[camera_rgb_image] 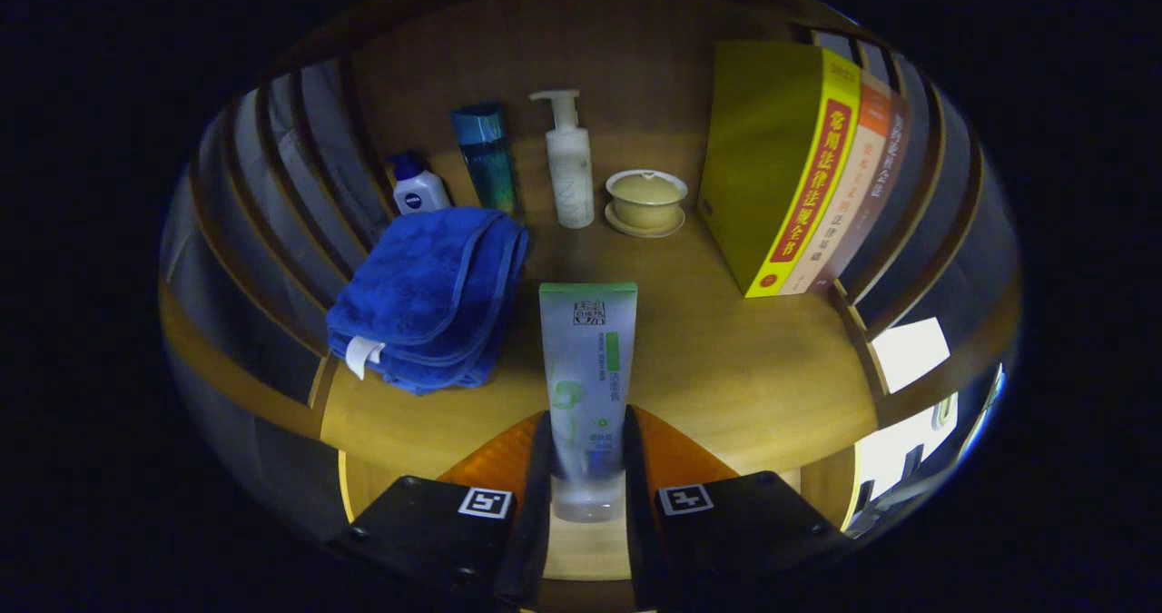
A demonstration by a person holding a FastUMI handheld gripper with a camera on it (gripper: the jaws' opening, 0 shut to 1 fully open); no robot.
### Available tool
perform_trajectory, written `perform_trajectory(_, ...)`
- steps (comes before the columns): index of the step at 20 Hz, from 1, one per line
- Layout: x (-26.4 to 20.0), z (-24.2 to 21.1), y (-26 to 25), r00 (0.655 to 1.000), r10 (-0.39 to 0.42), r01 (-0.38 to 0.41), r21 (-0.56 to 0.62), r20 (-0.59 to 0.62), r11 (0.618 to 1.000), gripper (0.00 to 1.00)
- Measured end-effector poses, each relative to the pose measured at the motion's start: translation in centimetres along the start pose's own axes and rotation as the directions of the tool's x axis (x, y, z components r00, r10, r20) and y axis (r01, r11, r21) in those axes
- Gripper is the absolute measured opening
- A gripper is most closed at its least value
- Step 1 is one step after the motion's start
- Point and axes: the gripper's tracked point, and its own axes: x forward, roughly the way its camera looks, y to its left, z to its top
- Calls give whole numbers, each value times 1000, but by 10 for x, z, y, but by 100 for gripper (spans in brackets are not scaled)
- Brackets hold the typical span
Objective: Pull open the drawer, take out the items inside it, and place them on the countertop above the cabinet.
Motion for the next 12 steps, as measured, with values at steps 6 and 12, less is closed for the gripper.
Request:
perform_trajectory(6, 44, -5, 1, 999, -18, 18, 6, -51, 1000, 45)
perform_trajectory(12, 51, -2, 2, 999, -9, 9, 6, -42, 1000, 46)
